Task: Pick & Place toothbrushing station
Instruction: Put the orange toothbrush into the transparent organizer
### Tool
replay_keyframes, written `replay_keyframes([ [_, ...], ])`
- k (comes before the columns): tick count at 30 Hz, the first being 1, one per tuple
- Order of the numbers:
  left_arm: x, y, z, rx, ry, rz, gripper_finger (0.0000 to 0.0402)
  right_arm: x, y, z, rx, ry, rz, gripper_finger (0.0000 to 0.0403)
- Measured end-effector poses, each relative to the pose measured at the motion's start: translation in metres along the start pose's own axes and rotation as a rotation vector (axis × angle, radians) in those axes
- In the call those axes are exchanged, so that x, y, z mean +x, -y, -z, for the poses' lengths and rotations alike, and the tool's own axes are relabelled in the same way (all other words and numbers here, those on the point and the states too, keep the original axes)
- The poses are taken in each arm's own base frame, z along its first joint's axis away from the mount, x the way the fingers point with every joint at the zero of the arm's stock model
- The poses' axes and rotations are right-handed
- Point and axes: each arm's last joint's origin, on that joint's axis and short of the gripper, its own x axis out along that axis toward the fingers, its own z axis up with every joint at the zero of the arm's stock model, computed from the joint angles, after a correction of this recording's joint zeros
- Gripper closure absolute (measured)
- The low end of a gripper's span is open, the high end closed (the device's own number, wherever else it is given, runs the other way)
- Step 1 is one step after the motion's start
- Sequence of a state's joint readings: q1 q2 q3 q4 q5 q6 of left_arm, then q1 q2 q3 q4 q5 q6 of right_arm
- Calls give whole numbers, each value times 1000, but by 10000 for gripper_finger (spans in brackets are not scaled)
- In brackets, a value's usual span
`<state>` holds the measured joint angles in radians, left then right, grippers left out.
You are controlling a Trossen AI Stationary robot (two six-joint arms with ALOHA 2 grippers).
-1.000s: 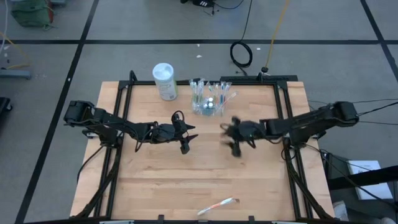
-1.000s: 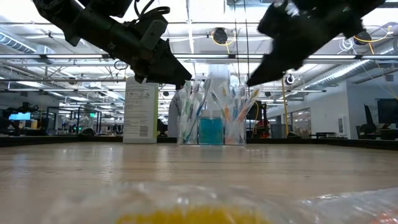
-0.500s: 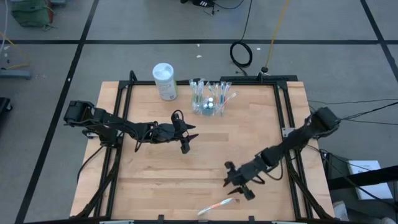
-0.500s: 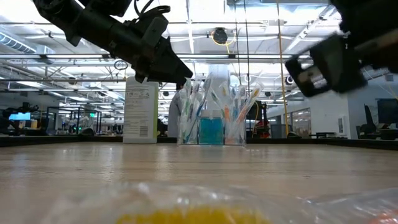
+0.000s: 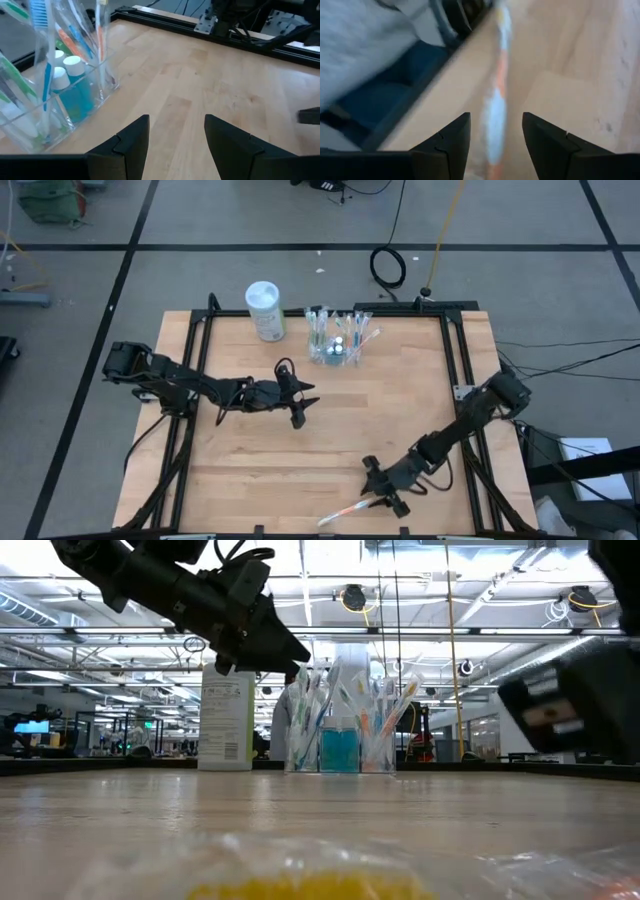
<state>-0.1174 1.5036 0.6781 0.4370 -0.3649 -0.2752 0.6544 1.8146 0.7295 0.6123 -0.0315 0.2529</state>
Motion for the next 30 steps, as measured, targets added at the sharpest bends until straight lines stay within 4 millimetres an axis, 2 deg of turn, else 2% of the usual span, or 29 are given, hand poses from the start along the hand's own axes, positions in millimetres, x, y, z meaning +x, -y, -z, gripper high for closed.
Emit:
replay_keyframes([
  [5,-2,6,1,-21,-2,20,204,21,-10,16,-103,-28,129,237],
  [10,-5,14,3,-58,-4,51,204,29,-10,28,-144,-42,200,252],
  [13,-8,22,5,-13,-7,88,204,29,-9,29,-161,-51,203,281],
  [17,-12,31,8,116,-12,154,204,22,-3,20,-171,-77,194,341],
  [20,-14,34,8,185,-1,166,204,8,5,9,-162,-130,196,384],
  [23,-14,34,7,244,19,167,204,-12,15,-3,-156,-191,224,382],
  [26,-13,33,5,309,39,163,204,-39,22,-24,-166,-177,254,371],
  [30,-11,28,0,415,81,141,204,-82,32,-47,-219,-170,297,388],
])
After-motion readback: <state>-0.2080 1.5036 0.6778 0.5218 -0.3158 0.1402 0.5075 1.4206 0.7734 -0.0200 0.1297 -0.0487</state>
